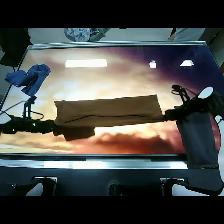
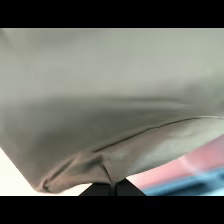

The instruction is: Fold the shirts.

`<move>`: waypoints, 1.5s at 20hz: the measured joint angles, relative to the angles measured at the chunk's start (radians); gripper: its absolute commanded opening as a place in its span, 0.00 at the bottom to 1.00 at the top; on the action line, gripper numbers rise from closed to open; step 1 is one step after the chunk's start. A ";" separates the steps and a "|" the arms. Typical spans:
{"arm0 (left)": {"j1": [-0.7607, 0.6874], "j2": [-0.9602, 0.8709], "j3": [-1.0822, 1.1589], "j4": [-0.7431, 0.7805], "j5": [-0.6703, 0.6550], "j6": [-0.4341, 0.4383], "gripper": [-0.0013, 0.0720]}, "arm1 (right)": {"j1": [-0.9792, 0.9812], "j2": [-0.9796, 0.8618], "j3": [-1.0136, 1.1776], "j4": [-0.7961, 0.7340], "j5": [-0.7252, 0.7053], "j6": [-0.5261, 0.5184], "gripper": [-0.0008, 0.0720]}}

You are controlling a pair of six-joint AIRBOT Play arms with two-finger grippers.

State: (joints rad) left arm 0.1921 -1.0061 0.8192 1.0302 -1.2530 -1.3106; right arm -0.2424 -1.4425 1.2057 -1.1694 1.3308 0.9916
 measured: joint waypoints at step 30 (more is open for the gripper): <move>-0.031 -0.470 0.624 -0.063 -0.110 -0.028 0.65 | -0.079 -0.439 0.296 0.318 -0.108 0.098 0.94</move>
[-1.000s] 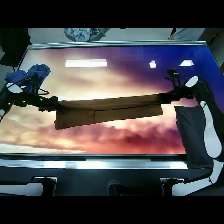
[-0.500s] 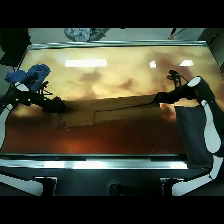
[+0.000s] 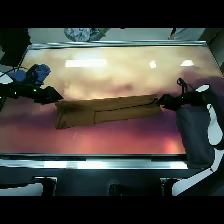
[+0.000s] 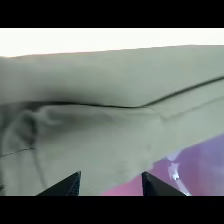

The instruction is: Fold the shirts.

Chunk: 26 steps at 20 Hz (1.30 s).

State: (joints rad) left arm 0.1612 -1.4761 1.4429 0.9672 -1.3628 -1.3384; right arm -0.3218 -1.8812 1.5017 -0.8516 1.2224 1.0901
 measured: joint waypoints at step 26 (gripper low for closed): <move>-0.673 -0.329 -0.109 -0.517 0.549 -0.119 0.06 | 0.370 0.691 -0.003 -0.120 0.132 0.051 0.07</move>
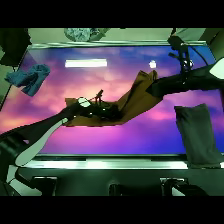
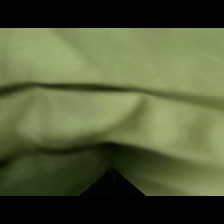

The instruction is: Fold the shirts.

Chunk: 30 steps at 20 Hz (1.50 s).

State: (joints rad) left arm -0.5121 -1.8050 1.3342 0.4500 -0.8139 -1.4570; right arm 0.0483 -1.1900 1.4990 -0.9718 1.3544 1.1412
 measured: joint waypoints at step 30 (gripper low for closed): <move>0.751 0.821 -0.071 0.547 -0.250 0.043 0.06 | 0.434 -0.530 0.000 0.279 -0.472 -0.006 0.94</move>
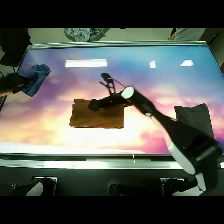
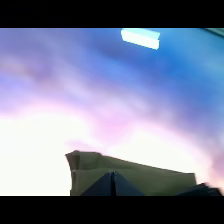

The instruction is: Fold the shirts.

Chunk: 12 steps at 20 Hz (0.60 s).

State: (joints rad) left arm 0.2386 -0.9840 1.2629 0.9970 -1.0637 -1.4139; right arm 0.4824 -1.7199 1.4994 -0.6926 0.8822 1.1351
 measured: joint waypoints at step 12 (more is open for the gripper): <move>0.003 0.003 -0.115 0.033 0.032 0.012 0.06 | -0.301 -0.082 -0.093 -0.138 0.278 0.123 0.77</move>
State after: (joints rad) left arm 0.2413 -0.9806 1.1481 1.0302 -1.0317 -1.4021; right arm 0.1818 -1.8023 1.4059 -0.8307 1.1606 1.2583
